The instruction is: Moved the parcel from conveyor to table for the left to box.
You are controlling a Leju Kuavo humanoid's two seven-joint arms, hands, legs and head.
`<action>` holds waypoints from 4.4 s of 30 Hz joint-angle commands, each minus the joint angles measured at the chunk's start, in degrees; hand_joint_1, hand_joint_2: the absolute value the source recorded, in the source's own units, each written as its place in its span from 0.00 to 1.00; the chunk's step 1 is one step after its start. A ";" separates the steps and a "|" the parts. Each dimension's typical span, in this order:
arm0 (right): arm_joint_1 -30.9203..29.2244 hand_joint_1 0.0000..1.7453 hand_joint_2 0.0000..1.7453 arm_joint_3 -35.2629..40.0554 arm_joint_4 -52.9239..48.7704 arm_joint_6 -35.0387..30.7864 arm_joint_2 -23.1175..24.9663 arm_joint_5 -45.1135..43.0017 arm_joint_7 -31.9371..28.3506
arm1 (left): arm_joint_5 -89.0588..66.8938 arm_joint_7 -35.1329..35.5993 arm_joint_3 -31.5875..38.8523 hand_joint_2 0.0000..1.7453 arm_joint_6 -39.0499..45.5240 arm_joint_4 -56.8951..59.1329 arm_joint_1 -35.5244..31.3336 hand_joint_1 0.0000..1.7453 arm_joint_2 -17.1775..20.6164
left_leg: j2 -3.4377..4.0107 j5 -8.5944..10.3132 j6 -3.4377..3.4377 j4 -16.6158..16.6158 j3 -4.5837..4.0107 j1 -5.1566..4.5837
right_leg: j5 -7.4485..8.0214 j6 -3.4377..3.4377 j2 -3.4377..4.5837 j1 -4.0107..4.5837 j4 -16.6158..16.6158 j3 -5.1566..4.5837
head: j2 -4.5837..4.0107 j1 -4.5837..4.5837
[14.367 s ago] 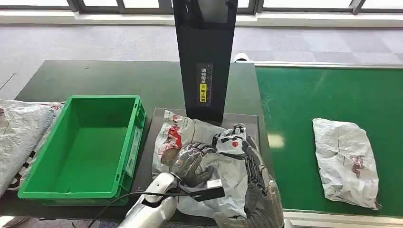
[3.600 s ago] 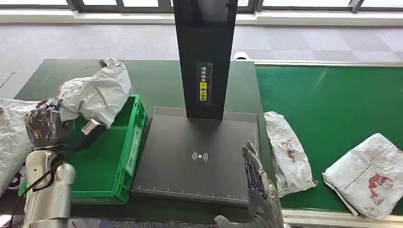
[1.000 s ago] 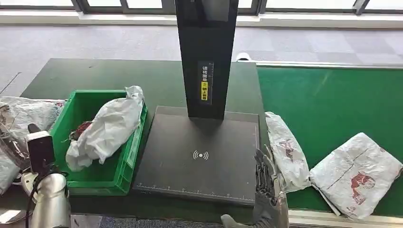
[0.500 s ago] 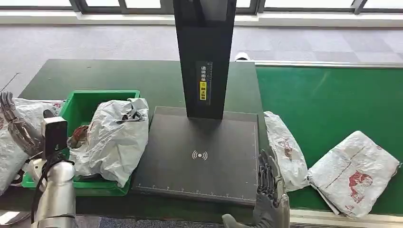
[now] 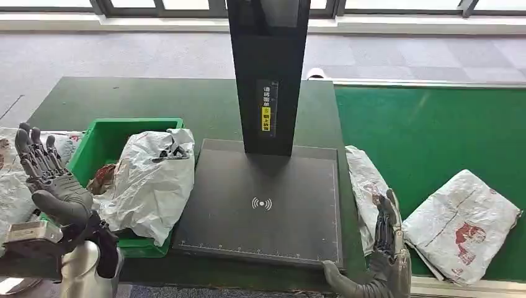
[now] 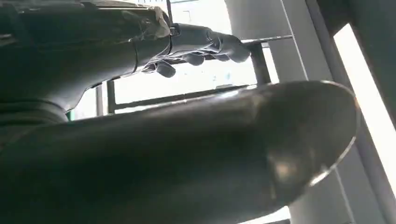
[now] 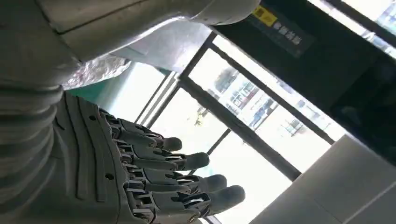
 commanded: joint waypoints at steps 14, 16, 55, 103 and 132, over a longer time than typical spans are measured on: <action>-13.05 0.00 1.00 -52.72 24.75 2.43 5.73 24.12 -0.17 | 9.29 -1.84 -17.66 0.00 -18.81 -11.63 13.56 0.00 -1.26 | 0.09 -0.05 0.34 -0.33 0.44 -0.16 | 0.09 0.28 0.04 -0.09 -0.48 0.58 | 0.00 0.09; -16.16 0.00 1.00 -52.49 31.54 2.74 2.45 25.80 1.32 | 6.15 -1.84 -16.18 0.00 -18.37 -16.52 16.66 0.00 -2.23 | 0.13 -0.08 0.36 -0.26 0.38 -0.15 | 0.08 0.29 0.09 -0.09 -0.44 0.54 | 0.00 0.09; -47.03 1.00 1.00 -40.95 92.51 3.08 -14.76 44.55 24.84 | 0.02 -1.84 -12.31 0.00 -16.62 -17.72 16.23 0.00 -1.94 | 0.14 0.07 0.47 -0.08 0.23 -0.31 | 0.22 0.52 0.13 -0.25 -0.13 0.35 | 0.00 0.07; -12.79 1.00 1.00 -5.40 12.54 -15.15 -4.11 10.06 -2.93 | 0.41 -1.84 -14.94 0.00 -8.87 -24.80 23.00 0.00 -1.74 | -0.11 -0.13 0.48 -0.05 0.16 -0.25 | -0.15 0.39 -0.12 -0.17 -0.12 0.37 | 0.00 0.07; -30.45 1.00 1.00 5.36 57.89 -3.49 0.58 3.28 2.35 | -0.29 -1.84 -11.67 0.00 -20.98 -15.15 18.92 0.00 -5.60 | 0.10 -0.10 0.51 -0.11 0.34 -0.21 | -0.06 0.49 0.04 -0.18 -0.24 0.58 | 0.00 0.07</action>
